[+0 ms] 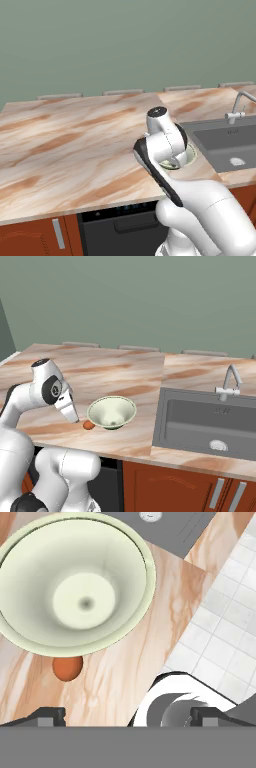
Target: Gather the eggs and milk located in the vicinity of the sink area and place them right next to the bowl.
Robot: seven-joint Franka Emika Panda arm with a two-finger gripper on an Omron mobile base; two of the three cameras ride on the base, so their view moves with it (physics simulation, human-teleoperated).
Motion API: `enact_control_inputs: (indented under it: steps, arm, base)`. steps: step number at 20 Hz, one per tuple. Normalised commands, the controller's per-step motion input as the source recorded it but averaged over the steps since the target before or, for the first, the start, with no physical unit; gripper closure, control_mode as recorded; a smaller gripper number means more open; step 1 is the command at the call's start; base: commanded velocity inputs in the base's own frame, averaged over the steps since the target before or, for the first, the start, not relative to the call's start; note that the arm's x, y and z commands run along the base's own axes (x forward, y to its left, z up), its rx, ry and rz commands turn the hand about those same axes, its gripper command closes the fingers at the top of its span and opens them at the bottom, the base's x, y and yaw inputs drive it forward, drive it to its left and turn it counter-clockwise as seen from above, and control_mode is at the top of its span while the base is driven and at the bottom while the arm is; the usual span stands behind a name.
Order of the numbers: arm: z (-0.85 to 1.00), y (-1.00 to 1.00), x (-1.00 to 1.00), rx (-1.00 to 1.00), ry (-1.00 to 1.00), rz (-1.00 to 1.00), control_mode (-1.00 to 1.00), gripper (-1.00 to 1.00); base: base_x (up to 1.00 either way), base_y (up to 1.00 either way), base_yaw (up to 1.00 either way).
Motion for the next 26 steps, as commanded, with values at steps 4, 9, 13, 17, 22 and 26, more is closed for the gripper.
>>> enact_control_inputs:
  steps: [4, 9, 13, 17, 22, 26]
  arm:
    - [0.0, -0.84, -0.11, 0.29, 0.18, 0.39, -1.0, -1.0]
    - [0.08, -0.28, 0.01, 0.11, 0.34, 0.59, -1.0, -1.0]
    - [0.01, 0.04, -0.01, -0.01, 0.25, 0.64, -1.0, -1.0]
    - [0.0, 0.04, 0.0, 0.0, 0.01, 0.1, -1.0, -1.0]
    - [0.0, 0.0, 0.0, 0.0, 0.0, 0.0, -1.0, -1.0]
    - [0.0, -0.07, 0.0, 0.0, 0.0, 0.0, -1.0, -1.0]
  base:
    - [0.0, 0.0, 0.0]
    - [0.0, 0.0, 0.0]
    - [0.0, 0.0, 0.0]
    - [0.0, 0.0, 0.0]
    - [0.0, 0.0, 0.0]
    - [0.0, 0.0, 0.0]
